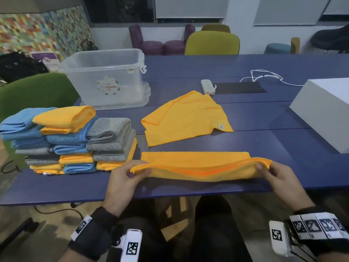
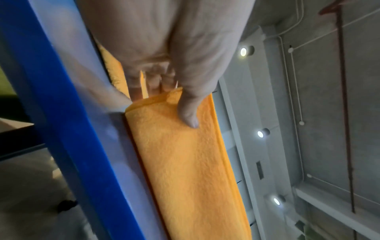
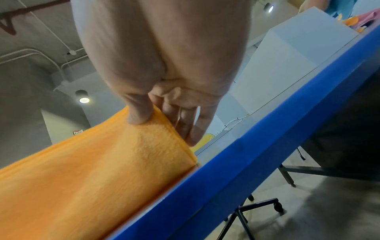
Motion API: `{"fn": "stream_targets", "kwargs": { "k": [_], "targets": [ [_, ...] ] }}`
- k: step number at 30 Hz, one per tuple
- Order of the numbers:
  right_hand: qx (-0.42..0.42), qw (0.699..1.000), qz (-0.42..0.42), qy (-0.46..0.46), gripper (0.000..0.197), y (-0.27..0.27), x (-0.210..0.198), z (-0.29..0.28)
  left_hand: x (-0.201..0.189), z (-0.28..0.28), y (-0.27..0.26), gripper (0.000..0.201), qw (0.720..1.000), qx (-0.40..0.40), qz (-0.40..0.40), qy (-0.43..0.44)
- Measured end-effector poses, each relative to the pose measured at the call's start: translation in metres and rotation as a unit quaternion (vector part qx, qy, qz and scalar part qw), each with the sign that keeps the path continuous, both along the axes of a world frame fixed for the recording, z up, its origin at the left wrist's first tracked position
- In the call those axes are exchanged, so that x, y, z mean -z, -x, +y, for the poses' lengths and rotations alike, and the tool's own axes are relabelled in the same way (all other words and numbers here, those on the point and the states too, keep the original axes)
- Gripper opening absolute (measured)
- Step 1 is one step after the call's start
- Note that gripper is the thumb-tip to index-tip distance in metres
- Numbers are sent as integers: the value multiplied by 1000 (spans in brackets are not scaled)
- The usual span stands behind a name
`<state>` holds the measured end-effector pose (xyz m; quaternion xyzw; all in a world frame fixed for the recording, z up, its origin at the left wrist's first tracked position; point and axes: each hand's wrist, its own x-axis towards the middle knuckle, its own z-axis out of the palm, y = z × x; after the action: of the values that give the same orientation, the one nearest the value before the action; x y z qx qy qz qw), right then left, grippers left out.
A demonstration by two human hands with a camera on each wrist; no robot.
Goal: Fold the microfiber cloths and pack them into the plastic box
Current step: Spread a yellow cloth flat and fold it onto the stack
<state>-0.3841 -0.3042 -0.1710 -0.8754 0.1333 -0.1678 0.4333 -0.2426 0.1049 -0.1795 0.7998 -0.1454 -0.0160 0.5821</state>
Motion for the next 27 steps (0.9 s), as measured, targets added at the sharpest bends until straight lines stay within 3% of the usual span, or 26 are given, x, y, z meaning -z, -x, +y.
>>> {"fn": "stream_targets", "kwargs": {
  "k": [2,4,5,10,15,22,27],
  "targets": [
    [22,999,23,-15,26,-8,2,1,2,-3,-6,31,1000,-4,23,21],
    [40,998,48,4,36,-14,3,1,6,-7,-10,58,1000,-18,10,1],
    [50,997,59,13,38,-16,4,1,8,-9,-11,62,999,-31,-1,-19],
    [83,988,113,70,41,-33,3,6,7,-26,-17,46,977,-115,-23,-181],
    [130,961,206,130,39,-49,7,11,10,-41,-22,35,922,-167,1,-350],
    [189,923,268,201,37,-56,6,22,7,-57,-24,33,879,-163,15,-448],
    [222,920,255,200,33,-55,4,31,8,-61,-26,27,856,-164,23,-490]
  ]
}}
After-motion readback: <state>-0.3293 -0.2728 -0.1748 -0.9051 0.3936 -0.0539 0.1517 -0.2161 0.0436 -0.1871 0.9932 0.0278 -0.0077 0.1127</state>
